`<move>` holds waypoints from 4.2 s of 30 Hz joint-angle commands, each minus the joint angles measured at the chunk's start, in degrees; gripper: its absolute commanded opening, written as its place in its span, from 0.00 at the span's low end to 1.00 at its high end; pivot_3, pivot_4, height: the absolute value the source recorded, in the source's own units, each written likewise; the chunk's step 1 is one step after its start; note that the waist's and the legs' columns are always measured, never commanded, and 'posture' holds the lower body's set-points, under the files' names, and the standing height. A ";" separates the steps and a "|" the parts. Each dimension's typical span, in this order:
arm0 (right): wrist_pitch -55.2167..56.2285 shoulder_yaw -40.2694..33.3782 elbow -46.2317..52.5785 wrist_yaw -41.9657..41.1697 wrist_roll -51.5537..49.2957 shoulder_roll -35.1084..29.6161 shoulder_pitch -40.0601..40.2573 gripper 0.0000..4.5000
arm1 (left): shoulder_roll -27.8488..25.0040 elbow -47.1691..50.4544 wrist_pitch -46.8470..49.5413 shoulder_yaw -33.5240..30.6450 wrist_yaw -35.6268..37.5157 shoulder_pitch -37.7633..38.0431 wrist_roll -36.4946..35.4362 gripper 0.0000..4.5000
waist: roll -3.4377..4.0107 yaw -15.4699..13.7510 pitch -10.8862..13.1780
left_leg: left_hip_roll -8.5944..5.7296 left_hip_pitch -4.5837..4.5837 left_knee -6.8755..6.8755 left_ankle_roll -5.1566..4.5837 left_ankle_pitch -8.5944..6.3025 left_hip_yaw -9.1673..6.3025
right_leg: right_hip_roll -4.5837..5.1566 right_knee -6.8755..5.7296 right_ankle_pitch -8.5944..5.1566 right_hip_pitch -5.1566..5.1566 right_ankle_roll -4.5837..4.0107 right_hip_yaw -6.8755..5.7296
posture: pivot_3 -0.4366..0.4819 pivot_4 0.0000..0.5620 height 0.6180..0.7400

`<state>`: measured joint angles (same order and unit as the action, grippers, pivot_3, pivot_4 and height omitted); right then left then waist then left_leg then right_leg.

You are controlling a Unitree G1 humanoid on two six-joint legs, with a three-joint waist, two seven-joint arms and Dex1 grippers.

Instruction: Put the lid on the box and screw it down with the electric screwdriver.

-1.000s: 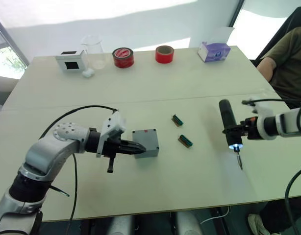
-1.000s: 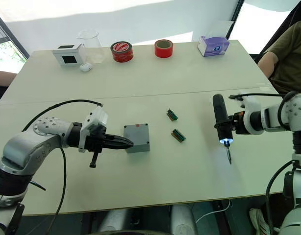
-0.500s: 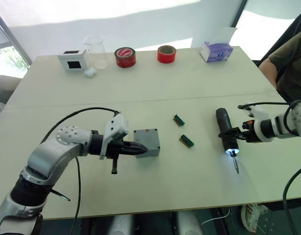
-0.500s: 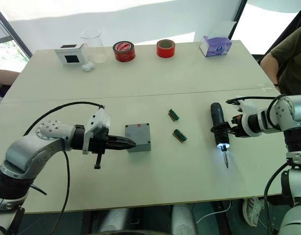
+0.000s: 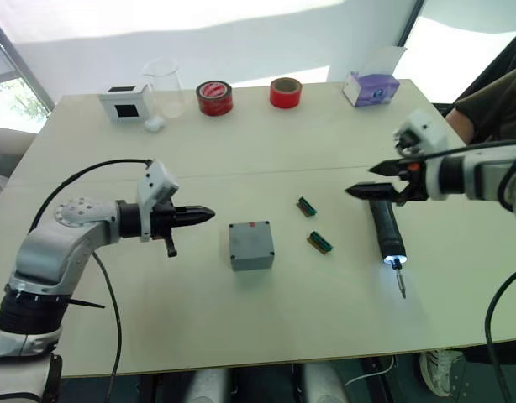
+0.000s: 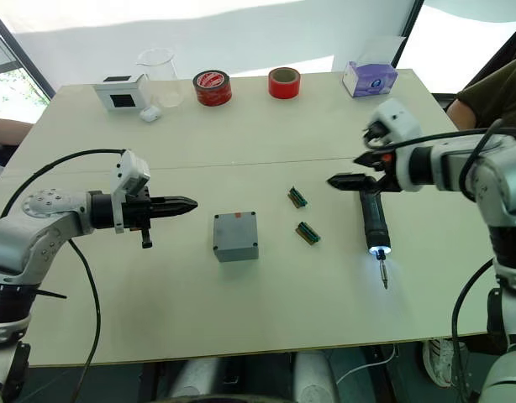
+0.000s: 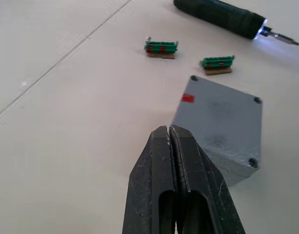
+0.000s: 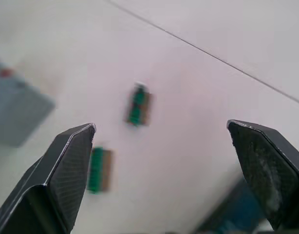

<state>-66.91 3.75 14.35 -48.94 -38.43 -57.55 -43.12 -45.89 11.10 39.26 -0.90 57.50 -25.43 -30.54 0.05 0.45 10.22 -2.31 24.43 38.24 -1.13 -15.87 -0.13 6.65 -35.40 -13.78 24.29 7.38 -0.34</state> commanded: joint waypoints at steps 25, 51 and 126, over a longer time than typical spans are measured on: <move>10.98 17.10 16.44 3.00 7.47 20.18 16.73 0.99 | 10.35 -6.54 -7.71 12.42 -0.69 -4.01 12.06 0.00 | -0.45 -0.04 -0.14 | -0.08 -0.05 0.18 0.21 0.13 -0.13 | 0.01 -0.56 0.03 0.02 0.02 0.00 | 0.48 0.27 1.00; 17.52 11.53 11.48 1.15 11.52 14.39 16.54 0.99 | 4.98 -1.33 -4.64 10.73 1.98 3.64 13.25 0.00 | -0.44 0.06 -0.13 | -0.05 -0.01 0.81 -0.01 -0.01 -0.13 | 0.03 -0.74 0.01 -0.08 0.03 0.02 | 0.48 0.27 1.00; 47.10 -0.34 -36.71 7.95 29.46 30.35 1.25 0.58 | -0.20 4.82 6.76 0.33 1.80 -3.14 -1.12 0.00 | -0.41 0.43 -0.10 | -0.06 -0.01 0.79 0.39 0.22 -0.08 | -0.02 -0.78 0.02 -0.03 0.03 0.06 | 0.48 0.27 1.00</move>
<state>-20.97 5.05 -25.06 -40.64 -8.95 -26.14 -40.99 -45.53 14.79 46.90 -0.64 59.46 -28.22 -31.70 -0.36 0.89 10.11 -2.37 24.42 39.03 -0.74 -15.65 -0.21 6.64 -36.19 -13.76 24.26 7.41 -0.28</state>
